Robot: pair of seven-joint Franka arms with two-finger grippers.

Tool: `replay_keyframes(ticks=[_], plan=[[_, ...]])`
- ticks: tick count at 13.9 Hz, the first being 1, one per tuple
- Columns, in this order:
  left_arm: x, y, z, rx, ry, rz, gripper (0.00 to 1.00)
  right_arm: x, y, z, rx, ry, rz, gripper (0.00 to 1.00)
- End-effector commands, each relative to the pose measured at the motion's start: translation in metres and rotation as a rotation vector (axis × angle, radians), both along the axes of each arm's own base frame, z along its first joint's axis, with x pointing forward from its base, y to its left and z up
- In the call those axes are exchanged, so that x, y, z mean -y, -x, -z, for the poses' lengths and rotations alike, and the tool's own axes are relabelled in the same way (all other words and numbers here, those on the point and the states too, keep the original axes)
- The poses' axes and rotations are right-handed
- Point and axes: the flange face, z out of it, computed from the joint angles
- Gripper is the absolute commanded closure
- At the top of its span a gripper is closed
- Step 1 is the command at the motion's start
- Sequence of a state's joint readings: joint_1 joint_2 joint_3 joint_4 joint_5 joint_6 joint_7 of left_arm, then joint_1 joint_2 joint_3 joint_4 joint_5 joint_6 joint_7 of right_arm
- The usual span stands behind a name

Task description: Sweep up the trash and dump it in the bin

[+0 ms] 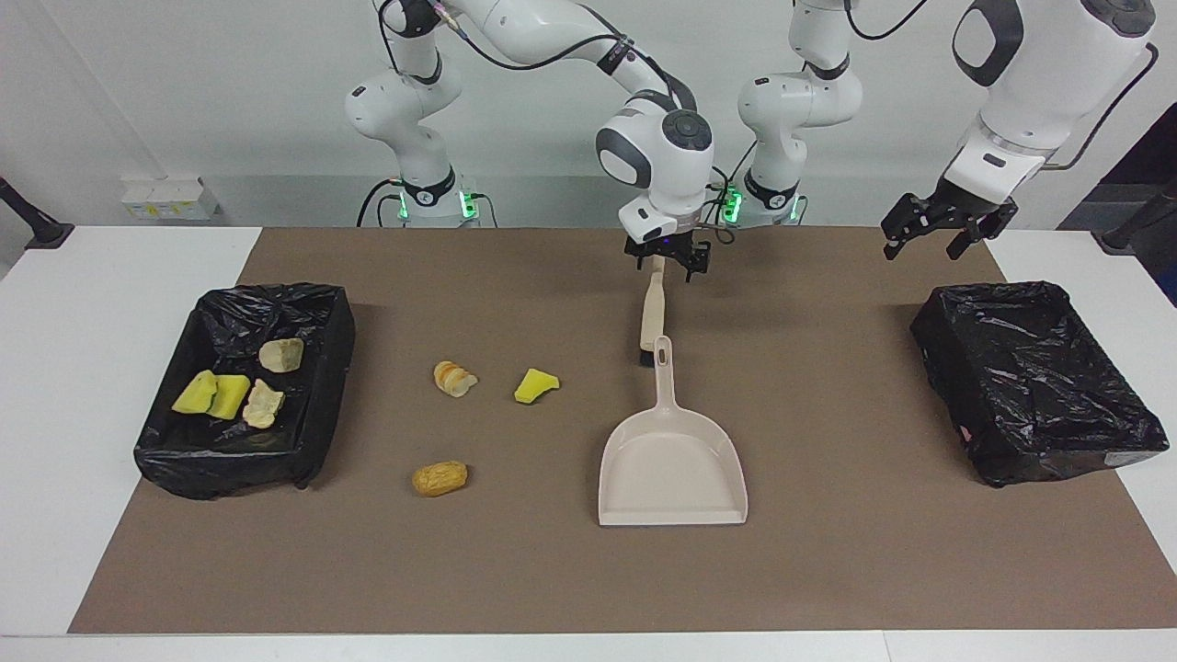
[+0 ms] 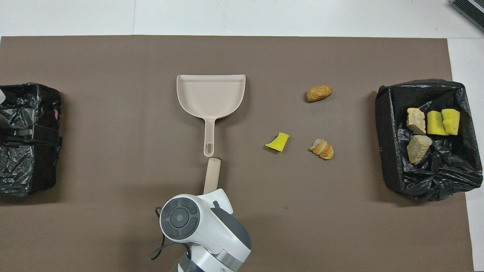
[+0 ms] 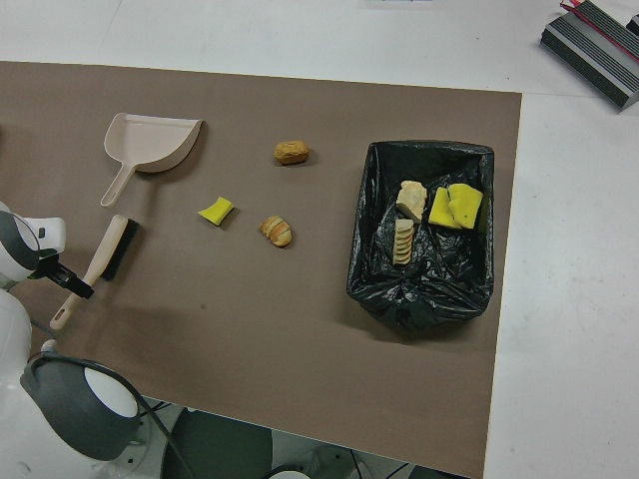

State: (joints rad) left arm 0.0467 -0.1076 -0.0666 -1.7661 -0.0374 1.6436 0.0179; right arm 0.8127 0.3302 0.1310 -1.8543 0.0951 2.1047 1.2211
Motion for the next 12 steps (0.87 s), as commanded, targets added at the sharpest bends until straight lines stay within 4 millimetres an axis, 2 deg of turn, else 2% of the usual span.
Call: replay_keyframes(ticks=[1, 4, 8, 9, 10, 11, 12], plan=[[-0.0018, -0.0008, -0.0017, 0.0, -0.012, 0.003, 0.0, 0.0041, 0.0101, 0.0017, 0.0, -0.015, 0.02, 0.04], [-0.001, -0.0008, -0.0017, 0.0, -0.012, 0.003, 0.0, 0.0045, 0.0106, 0.0024, -0.004, -0.014, 0.023, 0.27], [-0.0002, -0.0006, -0.0015, -0.002, -0.012, 0.006, 0.0, 0.0045, 0.0127, 0.0025, -0.015, -0.022, 0.021, 0.29], [-0.001, -0.0006, -0.0015, -0.002, -0.012, 0.005, 0.0, 0.0057, 0.0137, 0.0023, -0.015, -0.022, 0.018, 0.33], [-0.0002, -0.0006, -0.0015, -0.002, -0.012, 0.006, 0.0, 0.0061, 0.0142, 0.0028, -0.019, -0.017, 0.016, 0.47], [-0.0002, -0.0006, -0.0015, -0.002, -0.012, 0.006, 0.0, 0.0062, 0.0143, 0.0025, -0.02, -0.014, 0.014, 0.69], [-0.001, -0.0008, -0.0017, 0.0, -0.012, 0.005, 0.0, 0.0058, 0.0139, 0.0017, -0.018, -0.017, 0.015, 0.84]])
